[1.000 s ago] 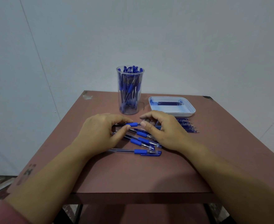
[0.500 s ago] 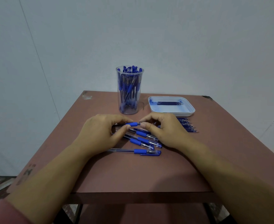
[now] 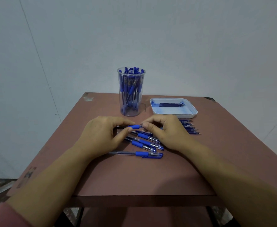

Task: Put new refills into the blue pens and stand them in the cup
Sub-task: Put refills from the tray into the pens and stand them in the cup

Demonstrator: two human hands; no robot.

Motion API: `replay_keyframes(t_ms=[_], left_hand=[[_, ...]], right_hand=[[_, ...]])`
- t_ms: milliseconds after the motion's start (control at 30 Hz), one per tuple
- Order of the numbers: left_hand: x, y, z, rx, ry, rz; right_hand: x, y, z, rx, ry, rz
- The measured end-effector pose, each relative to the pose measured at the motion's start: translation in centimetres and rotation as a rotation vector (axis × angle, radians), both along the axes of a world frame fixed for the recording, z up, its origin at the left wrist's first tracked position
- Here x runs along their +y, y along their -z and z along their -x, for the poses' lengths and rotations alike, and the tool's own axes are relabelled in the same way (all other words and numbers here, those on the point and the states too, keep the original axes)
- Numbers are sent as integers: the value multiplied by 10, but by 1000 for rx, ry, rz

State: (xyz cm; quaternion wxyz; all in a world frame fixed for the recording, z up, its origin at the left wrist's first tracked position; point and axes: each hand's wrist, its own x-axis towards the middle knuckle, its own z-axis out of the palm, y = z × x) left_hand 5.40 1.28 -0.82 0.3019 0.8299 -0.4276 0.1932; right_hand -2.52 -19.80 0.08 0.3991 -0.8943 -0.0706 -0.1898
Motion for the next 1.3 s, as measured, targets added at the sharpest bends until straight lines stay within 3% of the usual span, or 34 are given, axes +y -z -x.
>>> replay_keyframes(t_ms=[400, 600, 767, 967, 1300], left_hand=[[0, 2, -3, 126, 34, 47], [4, 1, -5, -14, -60, 55], [5, 2, -11, -105, -71, 4], [4, 4, -13, -66, -62, -19], [3, 3, -12, -35, -45, -26]], right_hand=[[-1, -2, 2, -145, -1, 27], [-7, -4, 1, -192, 73, 127], [-21, -3, -12, -11, 104, 419], [-16, -6, -17, 106, 13, 685], [-22, -17, -2, 53, 63, 378]])
